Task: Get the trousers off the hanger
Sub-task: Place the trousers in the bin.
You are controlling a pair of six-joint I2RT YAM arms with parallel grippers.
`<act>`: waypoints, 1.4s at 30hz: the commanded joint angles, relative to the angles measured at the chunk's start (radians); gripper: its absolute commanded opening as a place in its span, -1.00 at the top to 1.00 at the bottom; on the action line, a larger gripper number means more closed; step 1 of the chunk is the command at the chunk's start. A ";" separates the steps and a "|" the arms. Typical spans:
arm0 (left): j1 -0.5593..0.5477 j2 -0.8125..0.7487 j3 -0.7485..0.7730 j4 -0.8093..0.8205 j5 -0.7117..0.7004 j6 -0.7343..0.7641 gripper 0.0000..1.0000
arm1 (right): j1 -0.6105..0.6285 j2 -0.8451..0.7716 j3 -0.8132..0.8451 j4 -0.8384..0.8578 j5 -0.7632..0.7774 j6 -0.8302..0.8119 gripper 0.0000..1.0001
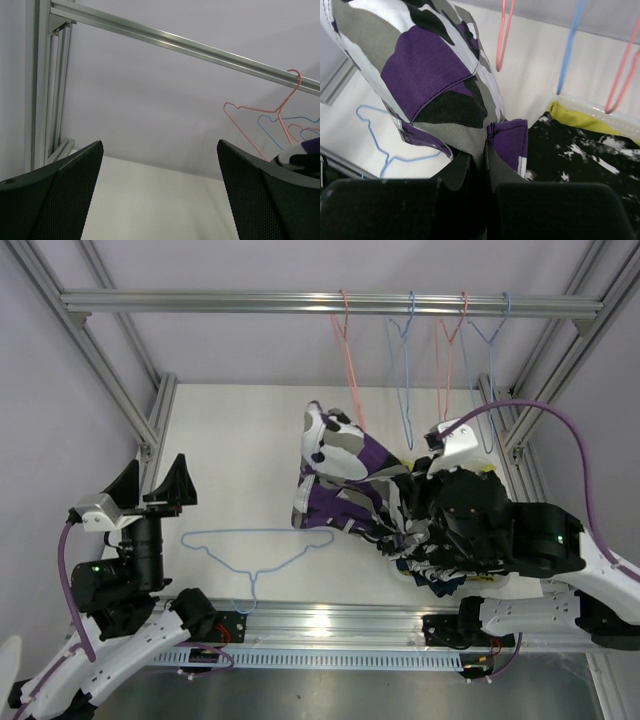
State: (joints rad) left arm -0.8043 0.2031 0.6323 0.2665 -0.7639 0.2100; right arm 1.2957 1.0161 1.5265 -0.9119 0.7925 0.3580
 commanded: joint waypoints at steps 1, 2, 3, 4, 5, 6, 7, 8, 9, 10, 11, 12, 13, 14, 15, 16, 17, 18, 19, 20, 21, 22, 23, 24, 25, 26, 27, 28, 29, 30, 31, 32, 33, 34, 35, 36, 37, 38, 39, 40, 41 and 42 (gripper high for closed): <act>0.011 0.025 0.035 -0.012 0.029 -0.026 -0.99 | 0.027 -0.063 0.063 0.050 0.206 0.082 1.00; 0.011 0.027 0.035 -0.013 0.028 -0.026 -0.99 | 0.037 -0.066 0.067 0.010 0.227 0.094 1.00; 0.011 0.028 0.037 -0.013 0.031 -0.026 -0.99 | 0.040 -0.071 0.078 -0.013 0.263 0.129 1.00; 0.011 0.027 0.037 -0.013 0.031 -0.027 -0.99 | 0.043 -0.080 0.078 -0.034 0.280 0.148 1.00; 0.011 0.030 0.035 -0.015 0.031 -0.029 -0.99 | 0.048 -0.086 0.078 -0.074 0.289 0.171 1.00; 0.011 0.030 0.037 -0.016 0.031 -0.031 -0.99 | 0.048 -0.096 0.075 -0.093 0.298 0.192 1.00; 0.011 0.033 0.037 -0.018 0.035 -0.031 -0.99 | 0.050 -0.112 0.058 -0.108 0.301 0.235 1.00; 0.011 0.036 0.038 -0.021 0.037 -0.032 -0.99 | 0.048 -0.122 0.047 -0.145 0.307 0.261 1.00; 0.011 0.036 0.040 -0.026 0.040 -0.038 -0.99 | 0.048 -0.128 0.037 -0.171 0.324 0.289 1.00; 0.011 0.038 0.040 -0.029 0.046 -0.040 -0.99 | 0.050 -0.140 0.018 -0.200 0.336 0.367 1.00; 0.011 0.039 0.043 -0.033 0.048 -0.041 -0.99 | 0.048 -0.146 0.009 -0.276 0.352 0.416 1.00; 0.011 0.041 0.044 -0.039 0.051 -0.047 -0.99 | 0.050 -0.157 0.000 -0.312 0.367 0.459 1.00; 0.011 0.044 0.044 -0.041 0.052 -0.047 -0.99 | 0.048 -0.168 -0.026 -0.374 0.373 0.546 1.00; 0.011 0.045 0.044 -0.041 0.054 -0.052 -0.99 | 0.048 -0.200 -0.041 -0.399 0.379 0.588 1.00; 0.011 0.048 0.046 -0.046 0.055 -0.054 -0.99 | 0.048 -0.217 -0.058 -0.422 0.386 0.625 1.00; 0.011 0.050 0.047 -0.049 0.060 -0.055 -0.99 | 0.048 -0.237 -0.075 -0.458 0.390 0.683 1.00; 0.011 0.051 0.050 -0.052 0.063 -0.063 -0.99 | 0.048 -0.273 -0.110 -0.469 0.395 0.708 1.00; 0.011 0.055 0.050 -0.056 0.064 -0.064 -0.99 | 0.042 -0.292 -0.124 -0.485 0.398 0.737 1.00; 0.011 0.058 0.053 -0.059 0.066 -0.064 -0.99 | 0.039 -0.306 -0.140 -0.520 0.402 0.768 1.00; 0.011 0.059 0.053 -0.061 0.067 -0.069 -0.99 | 0.036 -0.319 -0.164 -0.539 0.405 0.823 1.00; 0.011 0.059 0.055 -0.062 0.069 -0.069 -0.99 | 0.028 -0.344 -0.172 -0.559 0.409 0.850 1.00; 0.011 0.062 0.055 -0.065 0.069 -0.070 -0.99 | 0.016 -0.353 -0.181 -0.594 0.409 0.874 1.00; 0.011 0.064 0.056 -0.066 0.071 -0.073 -0.99 | 0.007 -0.362 -0.195 -0.608 0.404 0.910 1.00; 0.011 0.065 0.055 -0.067 0.074 -0.073 -0.99 | -0.005 -0.382 -0.203 -0.610 0.401 0.911 1.00; 0.011 0.067 0.056 -0.069 0.072 -0.075 -0.99 | -0.036 -0.396 -0.212 -0.610 0.393 0.915 1.00; 0.011 0.068 0.055 -0.072 0.074 -0.077 -0.99 | -0.051 -0.408 -0.219 -0.608 0.383 0.921 1.00; 0.011 0.070 0.058 -0.073 0.077 -0.077 -0.99 | -0.067 -0.437 -0.233 -0.608 0.379 0.932 1.00; 0.011 0.071 0.056 -0.075 0.077 -0.078 -0.99 | -0.093 -0.450 -0.238 -0.607 0.376 0.932 1.00; 0.011 0.074 0.056 -0.078 0.077 -0.080 -0.99 | -0.104 -0.461 -0.241 -0.608 0.370 0.935 1.00; 0.011 0.078 0.061 -0.079 0.077 -0.080 -0.99 | -0.114 -0.473 -0.244 -0.607 0.369 0.934 1.00; 0.011 0.079 0.060 -0.079 0.078 -0.080 -0.99 | -0.122 -0.490 -0.252 -0.608 0.367 0.931 1.00; 0.011 0.081 0.063 -0.081 0.078 -0.083 -0.99 | -0.140 -0.499 -0.256 -0.608 0.361 0.929 1.00; 0.011 0.081 0.061 -0.084 0.077 -0.084 -0.99 | -0.150 -0.505 -0.261 -0.608 0.358 0.927 1.00; 0.011 0.081 0.063 -0.084 0.078 -0.084 -0.99 | -0.157 -0.525 -0.273 -0.608 0.355 0.927 1.00; 0.011 0.081 0.061 -0.082 0.078 -0.086 -0.99 | -0.176 -0.534 -0.278 -0.608 0.347 0.930 1.00; 0.011 0.081 0.061 -0.084 0.077 -0.086 -0.99 | -0.183 -0.540 -0.282 -0.608 0.346 0.931 1.00; 0.011 0.082 0.063 -0.085 0.080 -0.086 -0.99 | -0.193 -0.550 -0.287 -0.607 0.346 0.932 1.00; 0.011 0.082 0.061 -0.085 0.080 -0.087 -0.99 | -0.202 -0.566 -0.290 -0.607 0.343 0.932 1.00; 0.011 0.082 0.063 -0.085 0.080 -0.089 -0.99 | -0.213 -0.574 -0.292 -0.605 0.341 0.931 1.00; 0.011 0.084 0.063 -0.087 0.084 -0.089 -0.99 | -0.217 -0.579 -0.292 -0.608 0.341 0.931 1.00; 0.011 0.085 0.063 -0.089 0.084 -0.090 -0.99 | -0.220 -0.590 -0.292 -0.608 0.338 0.932 1.00; 0.011 0.085 0.061 -0.089 0.086 -0.090 -0.99 | -0.223 -0.593 -0.292 -0.607 0.335 0.934 1.00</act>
State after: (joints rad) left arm -0.8043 0.2707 0.6586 0.1749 -0.7010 0.1390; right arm 1.0924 0.4553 1.2156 -1.3960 1.0023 1.2419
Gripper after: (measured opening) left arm 0.994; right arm 0.071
